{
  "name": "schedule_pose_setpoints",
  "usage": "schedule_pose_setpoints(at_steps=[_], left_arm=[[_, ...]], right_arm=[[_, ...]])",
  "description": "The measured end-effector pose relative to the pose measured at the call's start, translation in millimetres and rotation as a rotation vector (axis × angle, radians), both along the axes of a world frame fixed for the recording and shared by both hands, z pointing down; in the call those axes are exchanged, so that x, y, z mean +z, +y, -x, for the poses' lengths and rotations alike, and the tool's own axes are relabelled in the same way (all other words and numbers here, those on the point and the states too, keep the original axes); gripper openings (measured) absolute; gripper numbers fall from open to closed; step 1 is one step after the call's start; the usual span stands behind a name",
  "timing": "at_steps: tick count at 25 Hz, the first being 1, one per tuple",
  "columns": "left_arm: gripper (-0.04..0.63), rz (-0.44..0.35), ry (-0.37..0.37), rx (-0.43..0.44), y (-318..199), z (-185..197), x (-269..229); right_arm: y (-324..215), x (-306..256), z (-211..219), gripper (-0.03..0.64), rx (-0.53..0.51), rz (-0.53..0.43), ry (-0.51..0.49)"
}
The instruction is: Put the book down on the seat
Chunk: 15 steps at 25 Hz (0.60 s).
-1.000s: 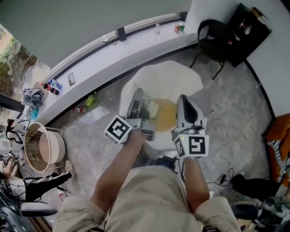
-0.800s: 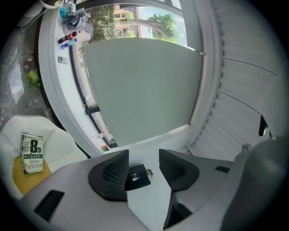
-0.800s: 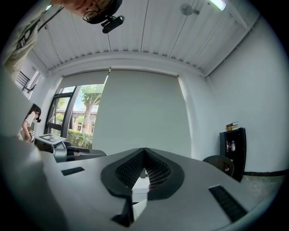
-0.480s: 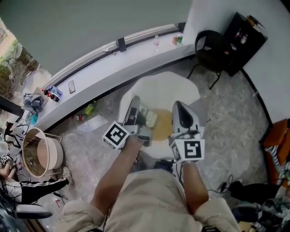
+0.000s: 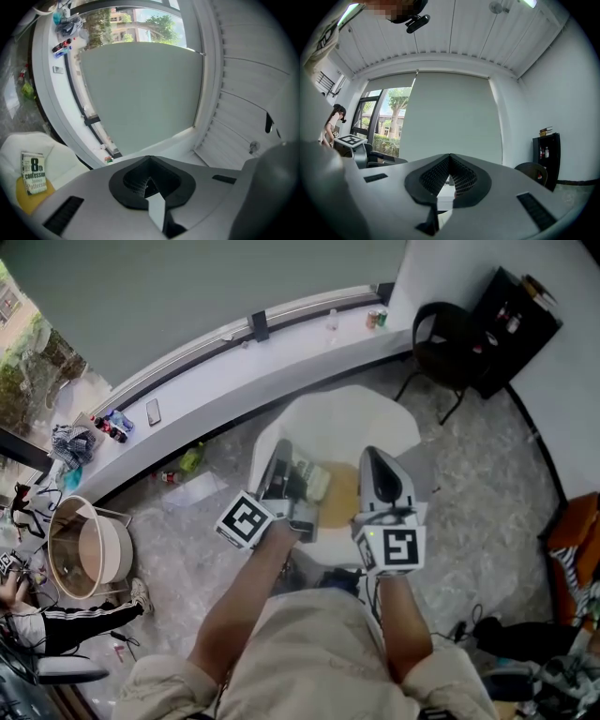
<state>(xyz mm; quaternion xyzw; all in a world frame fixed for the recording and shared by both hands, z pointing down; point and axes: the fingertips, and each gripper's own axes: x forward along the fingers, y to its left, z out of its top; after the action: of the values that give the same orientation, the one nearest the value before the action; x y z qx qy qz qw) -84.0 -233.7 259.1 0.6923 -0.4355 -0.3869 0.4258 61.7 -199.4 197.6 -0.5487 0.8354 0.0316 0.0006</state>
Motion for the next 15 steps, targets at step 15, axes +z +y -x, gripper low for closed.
schedule_pose_setpoints(at_steps=[15], left_arm=[[0.005,-0.255,-1.271,-0.088,19,-13,-19]], right_arm=[[5,7,3,-0.002,0.004,0.025,0.024]])
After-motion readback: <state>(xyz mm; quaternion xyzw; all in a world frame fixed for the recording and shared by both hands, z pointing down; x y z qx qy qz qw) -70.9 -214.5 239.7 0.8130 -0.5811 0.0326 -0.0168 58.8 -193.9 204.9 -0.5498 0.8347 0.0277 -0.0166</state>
